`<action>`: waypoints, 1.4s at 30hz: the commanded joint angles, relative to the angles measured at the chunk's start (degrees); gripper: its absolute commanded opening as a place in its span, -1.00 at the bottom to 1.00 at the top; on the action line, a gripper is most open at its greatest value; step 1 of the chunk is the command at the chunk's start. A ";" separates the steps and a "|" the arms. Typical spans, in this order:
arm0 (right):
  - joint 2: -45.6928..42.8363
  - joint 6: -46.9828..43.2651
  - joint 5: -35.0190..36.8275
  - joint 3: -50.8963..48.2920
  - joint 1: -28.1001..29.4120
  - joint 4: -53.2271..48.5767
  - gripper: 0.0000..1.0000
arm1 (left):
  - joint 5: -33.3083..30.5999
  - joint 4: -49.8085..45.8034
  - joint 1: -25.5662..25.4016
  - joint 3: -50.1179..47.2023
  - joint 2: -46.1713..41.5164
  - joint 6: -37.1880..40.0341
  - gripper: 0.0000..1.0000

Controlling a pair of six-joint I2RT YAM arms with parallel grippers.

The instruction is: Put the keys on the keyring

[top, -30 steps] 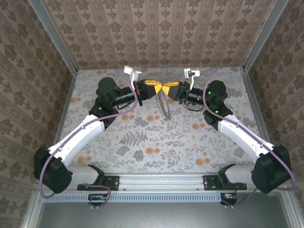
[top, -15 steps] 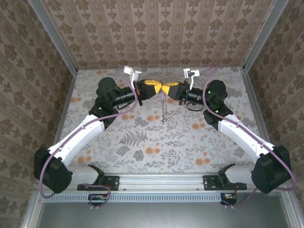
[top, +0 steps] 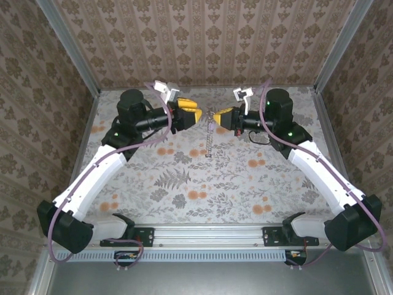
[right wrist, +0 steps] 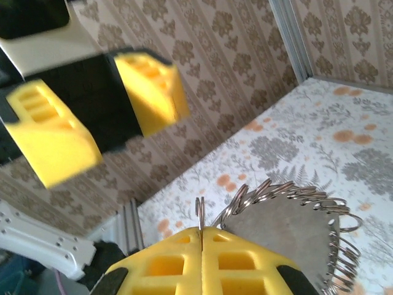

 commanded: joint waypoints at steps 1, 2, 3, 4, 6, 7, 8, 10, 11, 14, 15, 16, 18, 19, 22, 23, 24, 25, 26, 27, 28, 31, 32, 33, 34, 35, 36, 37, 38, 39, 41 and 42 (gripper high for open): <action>0.34 -10.33 -0.59 4.60 -0.12 -12.31 -1.00 | 5.12 -10.53 1.04 4.28 -0.01 7.45 -0.03; 0.62 -11.59 -0.76 5.40 -0.11 -14.58 -1.00 | 6.13 -12.74 1.14 5.38 0.61 8.85 -0.03; 0.98 -12.58 -1.01 6.02 -0.11 -16.07 -1.00 | 6.96 -14.63 1.15 6.40 1.18 9.96 -0.02; 1.40 -13.83 -1.70 6.85 -0.09 -17.87 -1.00 | 7.95 -16.62 1.15 7.46 1.92 11.27 -0.01; 2.27 -16.11 -2.65 8.63 -0.03 -21.23 -1.00 | 10.29 -20.10 1.15 9.30 3.39 13.31 -0.01; 2.74 -17.31 -3.00 9.55 0.05 -22.85 -1.00 | 11.33 -21.71 1.15 10.23 4.31 14.17 -0.02; 3.18 -18.49 -3.30 10.40 0.13 -24.66 -1.00 | 12.24 -23.03 1.15 10.89 5.15 14.89 -0.03; 3.77 -20.36 -3.14 11.85 0.44 -27.64 -1.00 | 14.08 -25.04 0.98 11.98 6.56 15.90 -0.11; 4.03 -21.12 -2.86 12.30 0.50 -28.82 -1.00 | 14.50 -26.09 0.84 12.54 7.18 16.53 -0.15; 4.61 -23.03 -2.25 13.62 0.71 -31.52 -1.00 | 15.22 -27.98 0.29 13.62 8.62 17.94 -0.23; 4.69 -23.32 -1.98 13.85 0.78 -31.90 -1.00 | 15.32 -28.26 0.11 13.76 8.97 18.13 -0.24; 4.76 -23.56 -1.97 14.03 0.77 -32.07 -1.00 | 15.41 -28.68 -0.12 13.99 9.32 18.46 -0.24; 4.94 -23.69 -2.03 14.12 0.96 -32.20 -1.00 | 15.35 -29.10 -0.51 14.21 10.00 18.76 -0.25; 5.08 -23.80 -2.01 14.08 1.04 -32.05 -1.00 | 15.32 -29.10 -0.69 14.31 10.36 18.77 -0.25; 5.32 -23.71 -2.12 14.01 1.36 -31.80 -1.00 | 15.32 -29.20 -1.31 14.53 11.36 18.90 -0.26; 5.30 -23.69 -2.10 14.00 1.36 -31.68 -1.00 | 15.32 -29.19 -1.57 14.55 11.66 18.94 -0.26; 5.36 -23.69 -2.10 14.01 1.43 -31.61 -1.00 | 15.33 -29.19 -1.74 14.40 11.89 19.01 -0.26; 5.38 -23.60 -2.10 13.96 1.47 -31.51 -1.00 | 15.37 -29.19 -1.92 14.51 12.17 19.02 -0.26; 5.38 -23.60 -2.11 13.94 1.54 -31.42 -1.00 | 15.41 -29.19 -2.14 14.48 12.36 19.12 -0.26; 5.39 -23.60 -2.15 13.89 1.57 -31.38 -1.00 | 15.42 -29.27 -2.26 14.47 12.55 19.16 -0.27; 5.38 -23.54 -2.10 13.96 1.65 -31.20 -1.00 | 15.33 -29.35 -2.37 14.44 12.75 19.28 -0.27; 5.38 -23.34 -2.06 13.74 1.84 -30.80 -1.00 | 15.37 -29.38 -2.55 14.34 13.37 19.29 -0.28; 5.39 -23.26 -2.01 13.73 1.82 -30.63 -1.00 | 15.41 -29.35 -2.63 14.29 13.60 19.29 -0.28; 5.38 -23.19 -2.07 13.65 1.90 -30.49 -1.00 | 15.47 -29.21 -2.63 14.20 13.76 19.28 -0.28; 5.38 -23.09 -2.10 13.50 1.95 -30.33 -1.00 | 15.46 -29.12 -2.63 14.03 13.93 19.29 -0.28; 5.38 -23.01 -2.11 13.46 2.01 -30.17 -1.00 | 15.49 -29.06 -2.72 13.95 13.97 19.27 -0.29; 5.38 -22.99 -2.10 13.43 2.00 -30.07 -1.00 | 15.55 -29.01 -2.72 13.88 14.16 19.19 -0.29; 5.46 -22.86 -2.06 13.32 2.03 -29.93 -1.00 | 15.63 -28.93 -2.75 13.89 14.28 19.20 -0.29; 5.38 -22.81 -2.01 13.30 2.10 -29.77 -1.00 | 15.79 -28.77 -2.79 13.94 14.40 19.20 -0.30; 5.38 -22.73 -2.01 13.22 2.08 -29.66 -1.00 | 15.93 -28.68 -2.86 13.94 14.41 19.20 -0.31; 5.38 -22.64 -2.06 13.18 2.11 -29.48 -1.00 | 16.10 -28.53 -2.98 13.86 14.51 19.09 -0.34; 5.39 -22.64 -2.01 13.13 2.13 -29.41 -1.00 | 16.12 -28.49 -3.07 13.86 14.55 19.11 -0.35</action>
